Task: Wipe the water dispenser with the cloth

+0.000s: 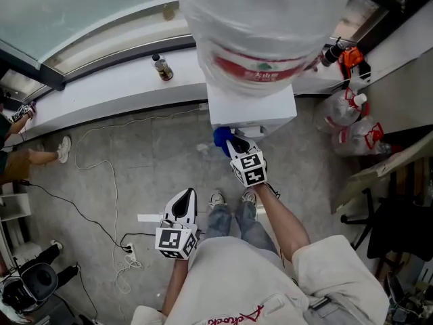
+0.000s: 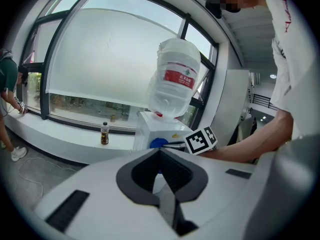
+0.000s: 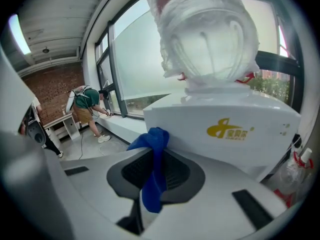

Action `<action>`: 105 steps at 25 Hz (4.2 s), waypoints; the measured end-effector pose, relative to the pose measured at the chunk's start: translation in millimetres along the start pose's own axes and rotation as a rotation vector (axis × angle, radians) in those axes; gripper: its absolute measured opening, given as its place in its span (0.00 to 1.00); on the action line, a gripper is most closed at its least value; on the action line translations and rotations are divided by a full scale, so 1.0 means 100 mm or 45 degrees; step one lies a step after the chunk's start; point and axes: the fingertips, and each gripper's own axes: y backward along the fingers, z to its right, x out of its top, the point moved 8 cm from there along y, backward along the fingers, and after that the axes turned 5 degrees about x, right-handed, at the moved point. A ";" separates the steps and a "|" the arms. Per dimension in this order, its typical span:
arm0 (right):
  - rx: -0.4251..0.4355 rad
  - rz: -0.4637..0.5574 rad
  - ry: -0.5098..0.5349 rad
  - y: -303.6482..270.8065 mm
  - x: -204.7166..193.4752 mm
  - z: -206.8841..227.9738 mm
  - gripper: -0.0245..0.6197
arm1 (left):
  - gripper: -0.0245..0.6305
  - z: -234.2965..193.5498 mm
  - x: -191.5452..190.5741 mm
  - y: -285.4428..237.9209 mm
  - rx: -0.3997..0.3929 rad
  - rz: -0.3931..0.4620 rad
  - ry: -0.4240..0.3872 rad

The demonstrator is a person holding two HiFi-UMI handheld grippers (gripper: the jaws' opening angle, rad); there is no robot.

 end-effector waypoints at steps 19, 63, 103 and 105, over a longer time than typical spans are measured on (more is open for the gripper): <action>-0.342 0.098 -0.249 0.99 -0.32 1.31 0.12 | 0.06 0.80 0.10 -0.66 -0.260 -0.080 -0.122; 0.058 0.020 -0.159 -0.15 -0.30 -0.19 0.12 | 0.06 0.23 -0.16 0.13 -0.015 -0.034 -0.018; -0.291 0.124 -0.469 0.78 -0.62 1.44 0.12 | 0.06 0.76 -0.07 -0.65 -0.197 -0.119 -0.119; -0.296 0.134 -0.490 0.83 -0.65 1.51 0.12 | 0.06 0.81 -0.06 -0.71 -0.208 -0.125 -0.126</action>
